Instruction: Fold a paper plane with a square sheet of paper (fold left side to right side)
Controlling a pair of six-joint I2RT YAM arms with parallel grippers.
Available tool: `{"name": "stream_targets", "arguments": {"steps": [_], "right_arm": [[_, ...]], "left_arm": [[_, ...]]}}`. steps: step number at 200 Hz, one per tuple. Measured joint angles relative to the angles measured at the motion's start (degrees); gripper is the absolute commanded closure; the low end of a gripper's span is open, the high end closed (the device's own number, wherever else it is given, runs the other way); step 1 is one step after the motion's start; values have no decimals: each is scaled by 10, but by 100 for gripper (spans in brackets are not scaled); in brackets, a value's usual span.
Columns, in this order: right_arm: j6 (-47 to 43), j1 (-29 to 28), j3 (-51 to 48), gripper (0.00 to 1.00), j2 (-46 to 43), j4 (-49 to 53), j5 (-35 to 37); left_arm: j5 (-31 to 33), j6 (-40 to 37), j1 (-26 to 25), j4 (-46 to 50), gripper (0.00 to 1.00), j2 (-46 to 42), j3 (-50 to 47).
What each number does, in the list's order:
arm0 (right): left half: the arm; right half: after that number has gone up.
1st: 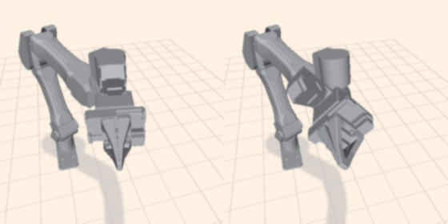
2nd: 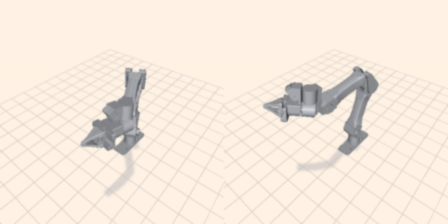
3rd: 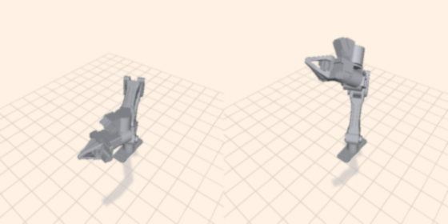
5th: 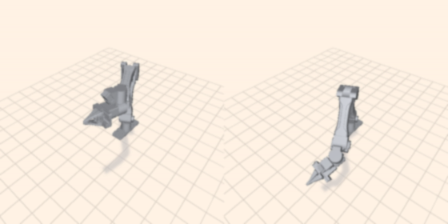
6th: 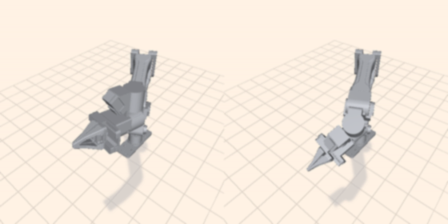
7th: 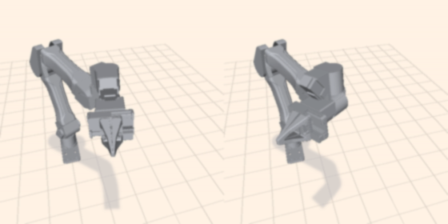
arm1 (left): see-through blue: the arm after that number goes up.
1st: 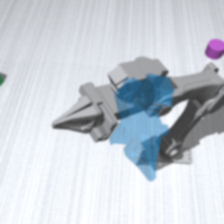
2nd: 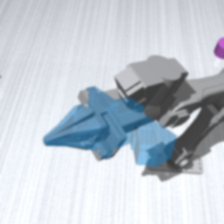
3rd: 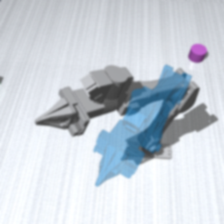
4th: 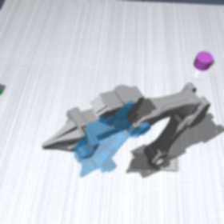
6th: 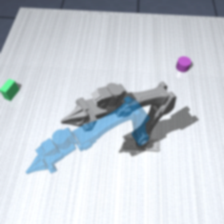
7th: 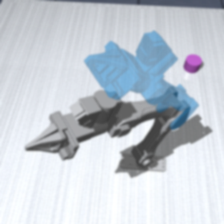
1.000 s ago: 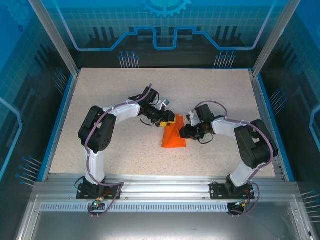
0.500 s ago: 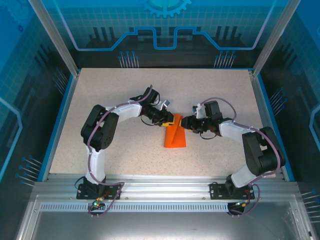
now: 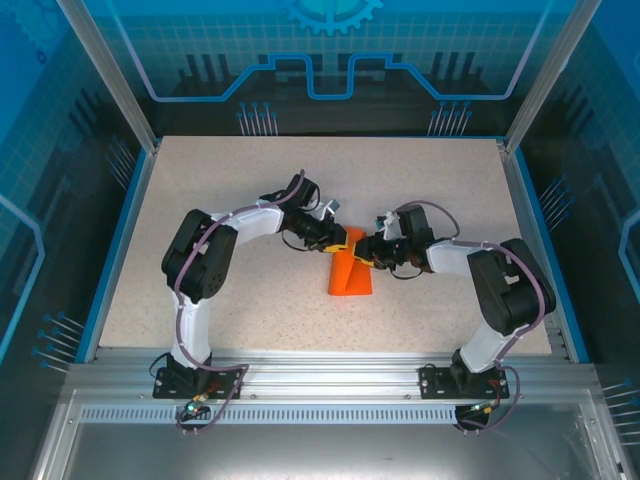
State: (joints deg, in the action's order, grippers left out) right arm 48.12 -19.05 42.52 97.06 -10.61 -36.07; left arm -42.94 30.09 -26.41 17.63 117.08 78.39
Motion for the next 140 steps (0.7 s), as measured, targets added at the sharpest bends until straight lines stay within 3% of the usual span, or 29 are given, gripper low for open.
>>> {"name": "stream_targets", "arguments": {"steps": [20, 45, 98, 140], "right_arm": [[-2, -1, 2, 97, 2, 3, 0], [-23, 0, 17, 98, 2, 30, 3], [-115, 13, 94, 97, 14, 135, 34], [-165, 23, 118, 96, 42, 188, 52]], "left_arm": [[3, 0, 0, 0, 68, 0, 0], [25, -3, 0, 0, 55, -7, -2], [112, -18, 0, 38, 46, -86, -33], [139, -19, -6, 61, 43, -73, -40]]}}
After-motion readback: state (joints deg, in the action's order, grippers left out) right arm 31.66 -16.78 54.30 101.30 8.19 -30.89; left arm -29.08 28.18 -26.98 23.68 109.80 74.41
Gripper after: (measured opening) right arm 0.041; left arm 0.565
